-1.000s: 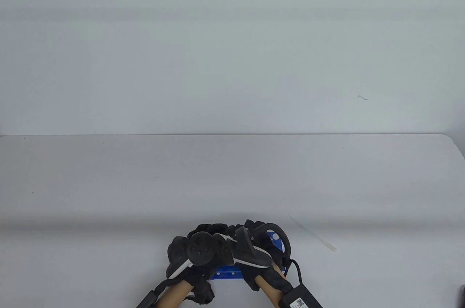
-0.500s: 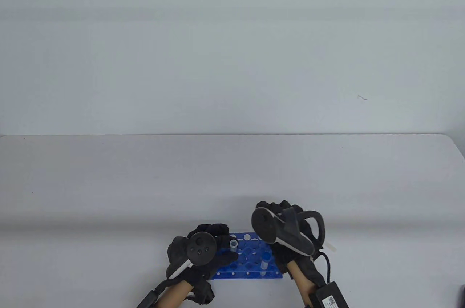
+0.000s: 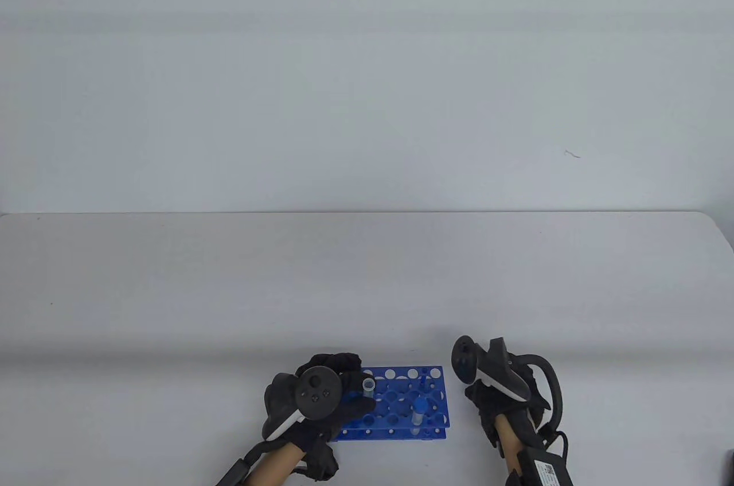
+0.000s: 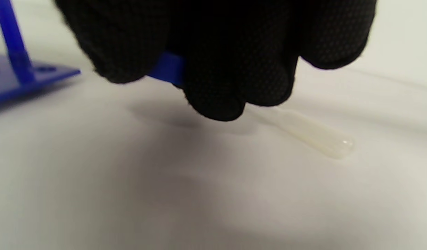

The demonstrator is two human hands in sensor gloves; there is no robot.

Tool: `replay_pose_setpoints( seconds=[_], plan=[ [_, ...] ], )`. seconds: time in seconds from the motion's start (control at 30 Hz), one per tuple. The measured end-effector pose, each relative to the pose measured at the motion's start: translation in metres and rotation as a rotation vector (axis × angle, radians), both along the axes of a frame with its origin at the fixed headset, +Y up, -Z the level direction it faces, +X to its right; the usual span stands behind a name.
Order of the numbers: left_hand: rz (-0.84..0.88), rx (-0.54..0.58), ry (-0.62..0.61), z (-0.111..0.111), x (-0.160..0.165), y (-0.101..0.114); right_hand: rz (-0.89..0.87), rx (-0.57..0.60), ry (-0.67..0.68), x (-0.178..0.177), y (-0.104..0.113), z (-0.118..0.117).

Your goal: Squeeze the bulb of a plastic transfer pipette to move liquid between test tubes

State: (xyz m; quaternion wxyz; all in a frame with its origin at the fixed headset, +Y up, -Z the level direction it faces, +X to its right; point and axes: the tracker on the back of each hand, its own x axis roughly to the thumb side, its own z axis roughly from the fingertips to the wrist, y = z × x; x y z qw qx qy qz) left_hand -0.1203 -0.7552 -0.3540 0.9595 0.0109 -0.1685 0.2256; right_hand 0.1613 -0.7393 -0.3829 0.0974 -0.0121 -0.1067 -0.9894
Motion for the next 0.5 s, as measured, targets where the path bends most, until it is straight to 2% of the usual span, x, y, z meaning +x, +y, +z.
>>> replay_pose_setpoints(
  seconds=[0.17,0.5],
  plan=[
    [-0.001,0.001,0.000,0.000,0.000,0.000,0.068,0.020,0.087,-0.007,-0.004,0.001],
    [0.000,0.000,-0.001,0.000,0.000,0.000,0.108,0.017,0.134,-0.015,-0.005,0.004]
  ],
)
